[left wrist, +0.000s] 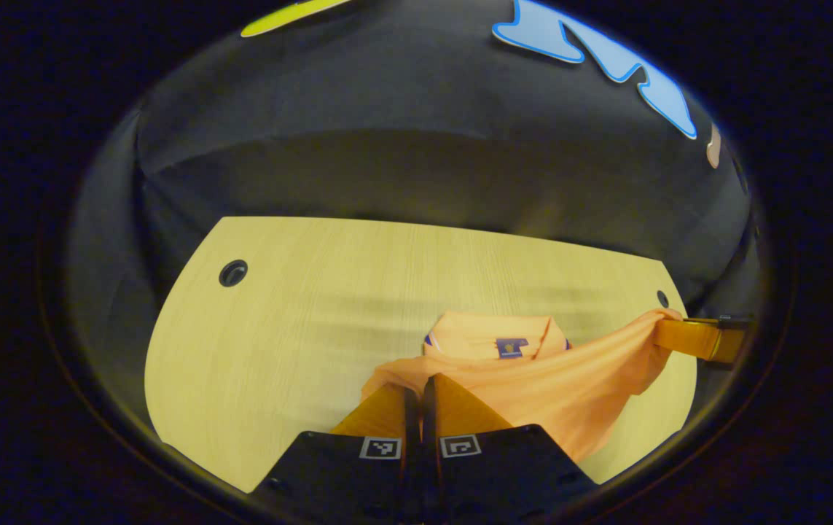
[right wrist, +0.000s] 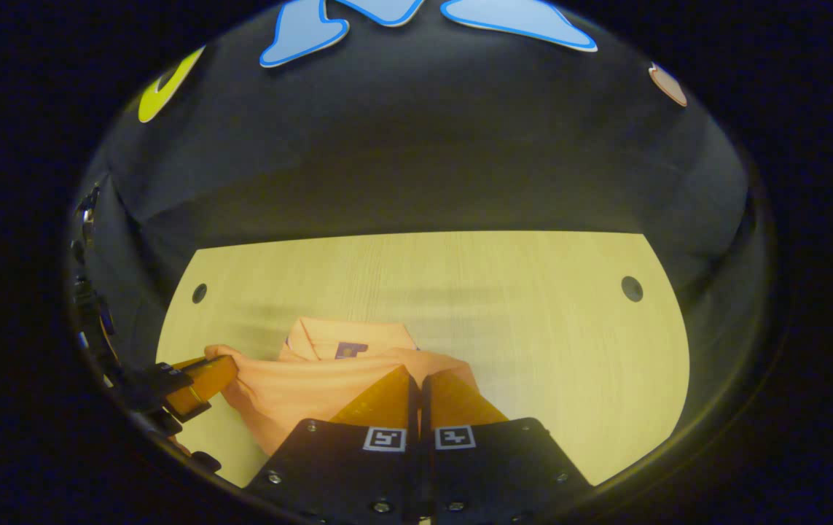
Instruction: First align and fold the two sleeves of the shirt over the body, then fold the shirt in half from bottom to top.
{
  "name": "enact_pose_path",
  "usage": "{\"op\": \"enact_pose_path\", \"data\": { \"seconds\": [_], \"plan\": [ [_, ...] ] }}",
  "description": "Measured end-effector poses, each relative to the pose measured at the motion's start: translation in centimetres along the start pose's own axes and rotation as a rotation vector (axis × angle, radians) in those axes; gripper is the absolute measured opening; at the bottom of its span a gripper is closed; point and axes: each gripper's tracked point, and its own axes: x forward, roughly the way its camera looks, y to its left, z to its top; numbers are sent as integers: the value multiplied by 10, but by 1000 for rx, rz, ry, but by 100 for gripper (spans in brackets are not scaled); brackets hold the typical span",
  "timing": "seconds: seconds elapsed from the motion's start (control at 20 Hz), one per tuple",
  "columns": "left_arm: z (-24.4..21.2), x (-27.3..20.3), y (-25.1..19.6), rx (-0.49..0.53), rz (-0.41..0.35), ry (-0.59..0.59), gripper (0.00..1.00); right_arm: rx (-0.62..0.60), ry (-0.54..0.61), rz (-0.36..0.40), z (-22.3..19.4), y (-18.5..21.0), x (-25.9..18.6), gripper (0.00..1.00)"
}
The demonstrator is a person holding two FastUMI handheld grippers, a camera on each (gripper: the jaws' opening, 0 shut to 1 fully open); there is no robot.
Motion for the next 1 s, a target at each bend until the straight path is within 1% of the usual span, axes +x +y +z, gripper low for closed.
{"op": "enact_pose_path", "data": {
  "seconds": [0.05, 0.25, 0.35, 0.4, 0.45, 0.5, 0.55, 0.6, 0.7, 0.8, 0.95, 1.0],
  "plan": [
    [4, 10, 2, 8, -1, -20, 5, -4, -10, -4, 2, 0, 11, 0],
    [31, 41, 0, 29, -4, -149, 5, -10, -79, -30, 17, -6, 50, 0],
    [50, 54, -1, 66, 1, -222, 5, 1, -113, -38, 24, -7, 66, 0],
    [55, 57, -3, 97, 1, -246, 9, 4, -133, -48, 28, -9, 72, 0],
    [59, 61, -5, 128, 10, -260, 8, 6, -149, -54, 33, -12, 81, 0],
    [59, 62, -13, 149, 8, -263, 5, 8, -164, -63, 37, -15, 88, 0],
    [58, 67, -18, 158, 5, -259, 9, 9, -176, -69, 39, -17, 94, 0],
    [54, 75, -18, 163, 3, -252, 5, 11, -183, -75, 41, -19, 101, 0],
    [44, 88, -17, 167, 13, -229, 5, 21, -168, -71, 38, -19, 115, 0],
    [39, 100, -10, 160, 19, -209, 5, 28, -150, -68, 35, -21, 120, 0],
    [36, 108, -6, 165, 20, -207, 5, 18, -140, -73, 30, -22, 124, 0],
    [34, 108, -8, 166, 21, -210, 9, 17, -139, -75, 30, -22, 125, 0]
  ]
}}
